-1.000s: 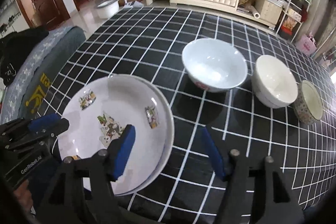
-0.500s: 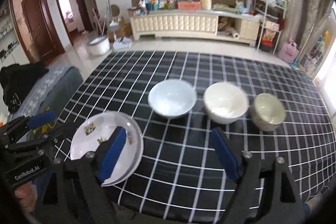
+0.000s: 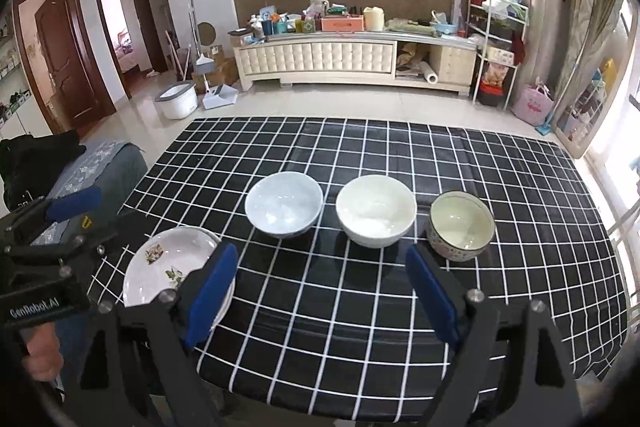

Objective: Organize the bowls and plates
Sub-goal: 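Move the right gripper to the white red-logo bowl and grasp its rim, then lift the white bowl and carry it over the plate stack with the right gripper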

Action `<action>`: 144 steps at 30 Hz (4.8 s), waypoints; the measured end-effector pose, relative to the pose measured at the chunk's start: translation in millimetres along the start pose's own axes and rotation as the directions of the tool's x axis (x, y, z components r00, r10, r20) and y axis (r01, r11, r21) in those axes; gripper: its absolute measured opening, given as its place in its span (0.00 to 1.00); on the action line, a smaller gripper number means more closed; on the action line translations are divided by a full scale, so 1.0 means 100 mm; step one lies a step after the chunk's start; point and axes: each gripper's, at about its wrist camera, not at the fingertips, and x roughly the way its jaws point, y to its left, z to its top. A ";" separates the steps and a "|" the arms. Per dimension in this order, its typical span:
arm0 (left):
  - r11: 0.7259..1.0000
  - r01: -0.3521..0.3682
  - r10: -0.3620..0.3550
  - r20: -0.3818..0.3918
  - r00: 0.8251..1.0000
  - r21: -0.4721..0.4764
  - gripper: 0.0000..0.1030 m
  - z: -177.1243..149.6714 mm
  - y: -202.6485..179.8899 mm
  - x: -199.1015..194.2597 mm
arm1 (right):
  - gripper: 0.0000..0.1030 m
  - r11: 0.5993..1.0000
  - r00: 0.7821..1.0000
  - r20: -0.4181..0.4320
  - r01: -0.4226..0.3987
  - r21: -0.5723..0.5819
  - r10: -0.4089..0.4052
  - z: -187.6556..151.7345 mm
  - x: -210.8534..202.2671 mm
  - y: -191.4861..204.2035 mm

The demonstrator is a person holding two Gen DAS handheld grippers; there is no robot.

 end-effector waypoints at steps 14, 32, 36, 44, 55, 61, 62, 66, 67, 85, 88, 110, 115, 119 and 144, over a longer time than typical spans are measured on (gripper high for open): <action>1.000 0.012 -0.012 0.010 1.000 0.014 0.79 0.45 0.04 0.33 | 0.86 1.000 1.000 0.000 0.010 0.004 -0.010 0.35 0.24 -0.11; 1.000 0.002 -0.001 -0.118 0.993 0.006 0.79 0.67 0.35 1.29 | 0.86 1.000 0.996 -0.090 -0.007 -0.011 0.006 0.63 1.11 -0.07; 1.000 -0.002 0.002 -0.165 0.986 -0.001 0.76 0.66 0.42 1.51 | 0.86 1.000 0.992 -0.124 -0.023 -0.017 0.021 0.63 1.34 -0.07; 0.997 0.009 -0.030 -0.294 0.955 -0.072 0.55 0.49 0.63 1.94 | 0.75 0.998 0.978 -0.205 -0.033 -0.057 0.021 0.62 1.74 0.00; 0.997 -0.009 -0.023 -0.418 0.908 -0.074 0.32 0.26 0.69 2.37 | 0.43 0.992 0.949 -0.303 -0.108 -0.066 0.084 0.47 2.14 0.00; 0.997 0.031 -0.060 -0.433 0.899 -0.072 0.19 0.21 0.64 2.42 | 0.26 0.989 0.936 -0.339 -0.128 -0.068 0.098 0.39 2.28 0.01; 0.997 0.035 -0.062 -0.436 0.898 -0.070 0.18 0.20 0.62 2.42 | 0.24 0.989 0.936 -0.338 -0.127 -0.071 0.096 0.39 2.28 0.01; 0.997 0.039 -0.068 -0.450 0.891 -0.072 0.16 0.17 0.58 2.46 | 0.16 0.991 0.928 -0.364 -0.112 -0.069 0.080 0.33 2.35 0.02; 0.997 0.040 -0.067 -0.451 0.890 -0.069 0.13 0.17 0.57 2.47 | 0.15 0.991 0.926 -0.368 -0.113 -0.065 0.081 0.32 2.37 0.02; 0.999 0.015 -0.032 -0.437 0.899 -0.043 0.09 0.23 0.34 2.13 | 0.09 0.997 0.949 -0.308 -0.068 0.027 0.073 0.31 2.02 0.01; 0.999 0.017 -0.032 -0.413 0.910 -0.040 0.09 0.28 0.28 1.91 | 0.09 0.997 0.954 -0.289 -0.071 0.036 0.079 0.33 1.83 0.01; 0.999 0.055 -0.048 -0.411 0.910 0.003 0.09 -0.31 -0.21 1.30 | 0.09 0.991 0.953 -0.299 -0.009 0.134 0.049 -0.30 1.08 -0.13; 0.998 0.059 -0.045 -0.447 0.894 0.018 0.09 -0.54 -0.32 1.39 | 0.09 0.985 0.938 -0.343 0.010 0.170 0.050 -0.56 1.13 -0.18; 0.997 0.070 -0.053 -0.472 0.880 0.018 0.09 -0.66 -0.34 1.49 | 0.09 0.984 0.931 -0.361 0.017 0.178 0.049 -0.68 1.16 -0.18; 0.997 0.068 -0.052 -0.440 0.897 0.021 0.09 -0.72 -0.28 1.40 | 0.09 0.973 0.917 -0.392 0.022 0.231 0.072 -0.84 1.22 -0.27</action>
